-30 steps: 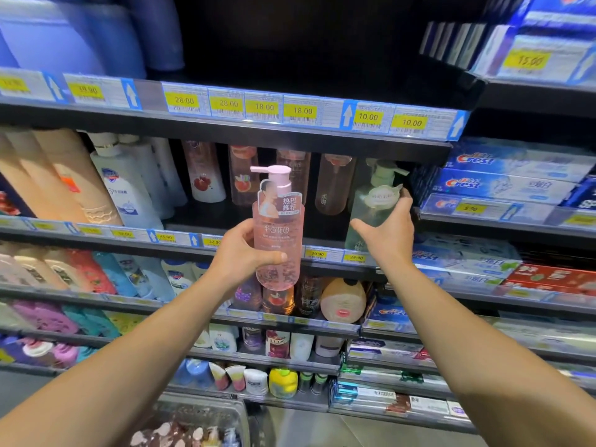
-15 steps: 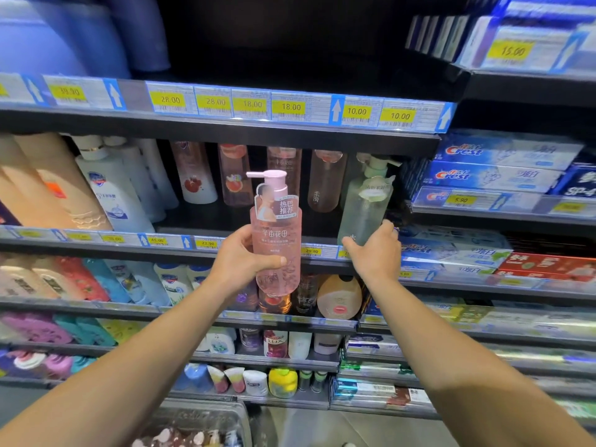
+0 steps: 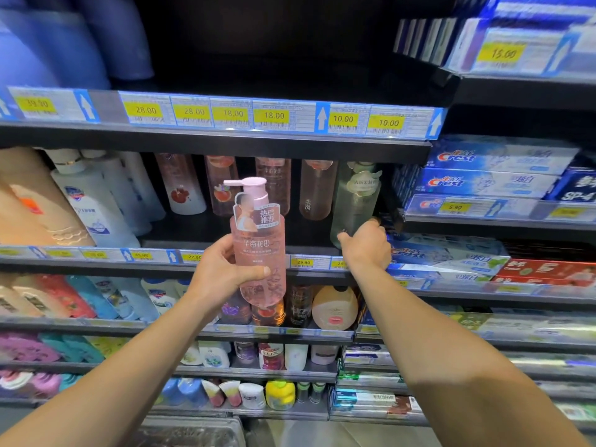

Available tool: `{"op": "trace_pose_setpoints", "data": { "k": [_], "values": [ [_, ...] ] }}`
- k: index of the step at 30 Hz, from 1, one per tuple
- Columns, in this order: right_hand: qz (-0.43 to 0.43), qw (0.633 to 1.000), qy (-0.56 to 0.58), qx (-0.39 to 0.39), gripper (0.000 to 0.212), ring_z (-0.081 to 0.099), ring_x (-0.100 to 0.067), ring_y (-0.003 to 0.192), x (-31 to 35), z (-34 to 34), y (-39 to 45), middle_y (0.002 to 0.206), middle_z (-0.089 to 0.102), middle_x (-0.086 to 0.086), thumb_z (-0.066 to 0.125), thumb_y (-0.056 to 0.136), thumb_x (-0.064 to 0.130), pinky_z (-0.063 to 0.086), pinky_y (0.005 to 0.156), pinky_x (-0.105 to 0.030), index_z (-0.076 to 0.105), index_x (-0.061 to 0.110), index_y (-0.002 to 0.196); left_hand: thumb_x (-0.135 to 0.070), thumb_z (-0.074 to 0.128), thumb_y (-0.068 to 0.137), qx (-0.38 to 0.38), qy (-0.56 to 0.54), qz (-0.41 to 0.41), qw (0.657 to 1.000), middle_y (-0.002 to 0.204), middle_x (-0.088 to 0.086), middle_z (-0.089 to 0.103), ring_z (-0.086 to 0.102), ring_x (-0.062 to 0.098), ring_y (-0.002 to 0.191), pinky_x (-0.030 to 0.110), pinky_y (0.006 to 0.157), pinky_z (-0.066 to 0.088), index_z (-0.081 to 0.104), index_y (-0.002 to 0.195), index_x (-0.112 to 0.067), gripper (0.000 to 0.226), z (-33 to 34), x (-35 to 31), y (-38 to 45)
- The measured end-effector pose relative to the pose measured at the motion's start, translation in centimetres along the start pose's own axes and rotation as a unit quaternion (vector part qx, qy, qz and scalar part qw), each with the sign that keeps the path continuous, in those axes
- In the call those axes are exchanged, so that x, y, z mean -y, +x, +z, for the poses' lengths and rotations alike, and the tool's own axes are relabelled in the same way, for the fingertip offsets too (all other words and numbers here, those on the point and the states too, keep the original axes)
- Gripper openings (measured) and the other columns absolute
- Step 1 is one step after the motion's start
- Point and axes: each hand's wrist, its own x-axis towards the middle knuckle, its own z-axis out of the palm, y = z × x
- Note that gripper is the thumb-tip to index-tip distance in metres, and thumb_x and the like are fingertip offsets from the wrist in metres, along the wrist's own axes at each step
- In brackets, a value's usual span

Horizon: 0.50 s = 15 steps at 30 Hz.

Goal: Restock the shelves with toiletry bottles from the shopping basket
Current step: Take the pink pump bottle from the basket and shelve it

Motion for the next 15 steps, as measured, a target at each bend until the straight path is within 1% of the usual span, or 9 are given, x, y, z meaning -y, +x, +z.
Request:
{"op": "trace_pose_setpoints", "data": {
  "k": [2,5,7,9,11,13,15],
  "values": [
    [0.003,1.000,0.006,0.004,0.054,0.062,-0.036,0.103,0.1,0.1,-0.1,0.116,0.060,-0.013,0.073,0.082,0.042,0.041,0.068,-0.037,0.051,0.008,0.118,-0.017,0.089,0.053,-0.001,0.002,0.001,1.000,0.105,-0.003,0.074,0.071,0.016,0.098,0.047,0.089,0.055,0.069,0.106,-0.029,0.058,-0.1,0.1,0.0],
    [-0.009,1.000,0.019,0.004,0.057,0.061,-0.034,0.104,-0.4,0.2,-0.6,0.119,0.059,-0.012,0.072,0.083,0.042,0.038,0.066,-0.034,0.048,0.008,0.122,-0.007,0.089,0.059,-0.003,0.011,0.012,1.000,0.104,-0.004,0.074,0.071,0.014,0.097,0.045,0.088,0.055,0.069,0.106,-0.028,0.055,-0.2,0.0,0.0],
    [-0.033,0.999,0.020,0.008,0.060,0.059,-0.034,0.107,-1.0,0.1,-1.1,0.122,0.057,-0.012,0.072,0.083,0.042,0.043,0.069,-0.036,0.045,0.007,0.124,-0.006,0.088,0.060,-0.007,0.021,0.031,0.999,0.103,-0.006,0.074,0.070,0.010,0.096,0.040,0.085,0.056,0.069,0.103,-0.030,0.054,-0.2,-0.4,0.1],
    [-0.065,0.998,0.014,0.002,0.061,0.055,-0.033,0.110,-1.8,-0.1,-1.8,0.123,0.056,-0.012,0.072,0.082,0.041,0.048,0.078,-0.041,0.044,0.008,0.125,-0.010,0.088,0.057,-0.009,0.035,0.062,0.997,0.101,-0.009,0.074,0.070,0.006,0.094,0.033,0.080,0.056,0.069,0.101,-0.033,0.053,0.1,-1.2,0.2],
    [-0.096,0.995,0.013,-0.015,0.058,0.052,-0.032,0.111,-2.6,-0.3,-2.4,0.122,0.055,-0.010,0.071,0.083,0.038,0.047,0.086,-0.044,0.045,0.010,0.126,-0.019,0.088,0.052,-0.015,0.057,0.097,0.994,0.100,-0.013,0.073,0.068,0.003,0.094,0.027,0.078,0.053,0.068,0.101,-0.036,0.055,0.6,-2.3,0.5],
    [-0.141,0.989,0.017,-0.030,0.046,0.052,-0.027,0.110,-3.2,-0.6,-2.9,0.118,0.056,-0.006,0.067,0.086,0.036,0.044,0.090,-0.041,0.052,0.014,0.122,-0.029,0.088,0.050,-0.023,0.090,0.135,0.987,0.101,-0.018,0.071,0.066,0.001,0.096,0.025,0.080,0.051,0.065,0.102,-0.040,0.058,1.3,-3.3,1.1],
    [-0.205,0.979,0.011,-0.015,0.033,0.052,-0.024,0.110,-3.6,-0.7,-3.2,0.115,0.059,-0.003,0.063,0.089,0.034,0.042,0.093,-0.038,0.060,0.016,0.117,-0.037,0.086,0.048,-0.025,0.122,0.162,0.979,0.101,-0.024,0.068,0.063,-0.003,0.098,0.021,0.081,0.049,0.061,0.101,-0.048,0.059,2.2,-4.3,2.0]
  ]
}}
